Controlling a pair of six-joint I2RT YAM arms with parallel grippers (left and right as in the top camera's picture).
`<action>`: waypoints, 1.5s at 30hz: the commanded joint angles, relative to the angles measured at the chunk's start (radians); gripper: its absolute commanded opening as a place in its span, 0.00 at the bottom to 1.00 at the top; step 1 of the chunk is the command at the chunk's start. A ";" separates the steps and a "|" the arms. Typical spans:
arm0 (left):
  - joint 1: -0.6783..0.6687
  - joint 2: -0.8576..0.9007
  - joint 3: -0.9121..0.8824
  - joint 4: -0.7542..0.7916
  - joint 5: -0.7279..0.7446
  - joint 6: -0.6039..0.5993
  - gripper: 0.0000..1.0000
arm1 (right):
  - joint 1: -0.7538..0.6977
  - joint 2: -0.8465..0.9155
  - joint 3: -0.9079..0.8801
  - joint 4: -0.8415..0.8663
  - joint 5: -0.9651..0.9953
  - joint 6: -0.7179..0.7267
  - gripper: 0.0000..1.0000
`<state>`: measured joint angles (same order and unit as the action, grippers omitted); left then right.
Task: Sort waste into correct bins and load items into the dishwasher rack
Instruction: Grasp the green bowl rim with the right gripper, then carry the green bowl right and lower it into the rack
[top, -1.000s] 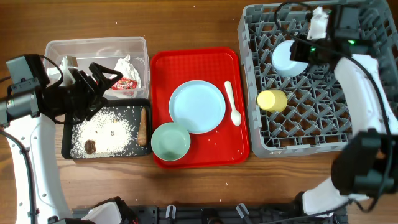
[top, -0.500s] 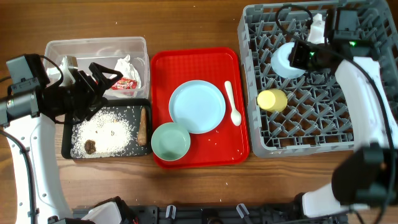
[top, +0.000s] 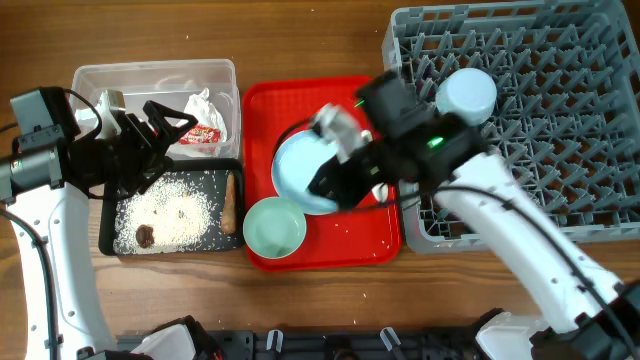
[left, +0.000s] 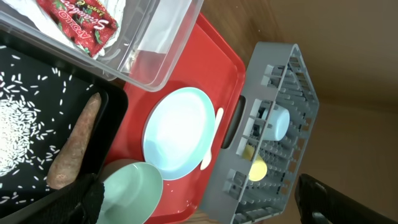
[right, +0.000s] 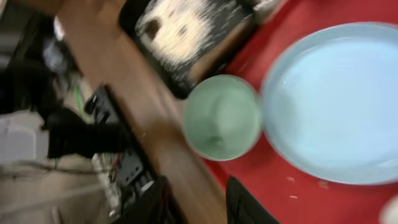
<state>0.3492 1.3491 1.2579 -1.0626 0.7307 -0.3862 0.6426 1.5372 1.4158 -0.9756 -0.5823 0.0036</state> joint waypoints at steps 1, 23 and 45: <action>0.006 -0.014 0.010 0.002 0.001 0.013 1.00 | 0.129 0.039 -0.062 0.089 0.048 0.070 0.36; 0.006 -0.014 0.010 0.002 0.001 0.013 1.00 | 0.426 0.444 -0.148 0.452 0.410 0.109 0.41; 0.006 -0.014 0.010 0.002 0.001 0.013 1.00 | 0.259 -0.093 -0.126 0.256 0.340 0.258 0.04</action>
<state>0.3492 1.3491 1.2579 -1.0622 0.7307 -0.3862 0.9867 1.5986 1.2739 -0.6792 -0.1852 0.2176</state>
